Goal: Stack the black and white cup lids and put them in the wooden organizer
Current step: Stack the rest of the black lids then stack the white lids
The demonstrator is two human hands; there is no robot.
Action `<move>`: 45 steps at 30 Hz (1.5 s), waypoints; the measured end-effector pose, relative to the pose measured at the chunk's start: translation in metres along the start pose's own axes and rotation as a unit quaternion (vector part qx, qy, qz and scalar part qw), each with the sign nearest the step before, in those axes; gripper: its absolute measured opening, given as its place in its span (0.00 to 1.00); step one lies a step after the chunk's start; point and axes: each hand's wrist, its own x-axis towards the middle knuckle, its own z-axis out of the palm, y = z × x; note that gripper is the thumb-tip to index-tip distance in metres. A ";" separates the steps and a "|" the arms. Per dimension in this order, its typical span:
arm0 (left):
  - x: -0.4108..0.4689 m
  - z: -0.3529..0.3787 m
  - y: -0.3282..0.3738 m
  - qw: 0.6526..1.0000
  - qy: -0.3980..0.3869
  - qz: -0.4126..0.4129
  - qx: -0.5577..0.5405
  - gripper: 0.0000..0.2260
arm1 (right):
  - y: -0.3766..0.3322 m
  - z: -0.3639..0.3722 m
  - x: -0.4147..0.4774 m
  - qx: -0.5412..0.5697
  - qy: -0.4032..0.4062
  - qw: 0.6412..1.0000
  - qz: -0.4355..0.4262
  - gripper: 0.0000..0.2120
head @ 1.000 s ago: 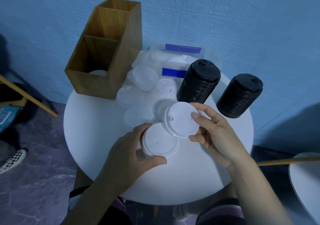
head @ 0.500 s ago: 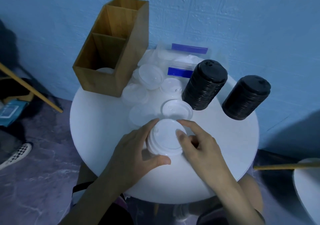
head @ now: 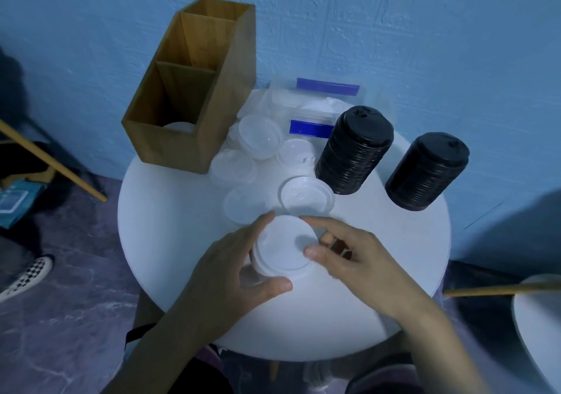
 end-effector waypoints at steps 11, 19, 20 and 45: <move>-0.008 -0.012 -0.015 1.000 0.010 -0.021 -0.007 0.39 | 0.017 -0.003 0.041 -0.284 0.070 0.955 -0.041 0.11; -0.007 -0.009 -0.015 1.000 0.014 -0.015 -0.015 0.37 | -0.013 -0.010 0.028 0.051 0.198 0.978 -0.036 0.06; -0.007 -0.010 -0.014 1.000 0.013 -0.014 -0.015 0.37 | -0.019 -0.012 0.025 0.108 0.201 0.973 -0.034 0.07; -0.005 0.007 -0.017 0.995 0.091 0.036 -0.002 0.33 | -0.029 -0.002 -0.011 -0.121 -0.101 0.987 0.024 0.51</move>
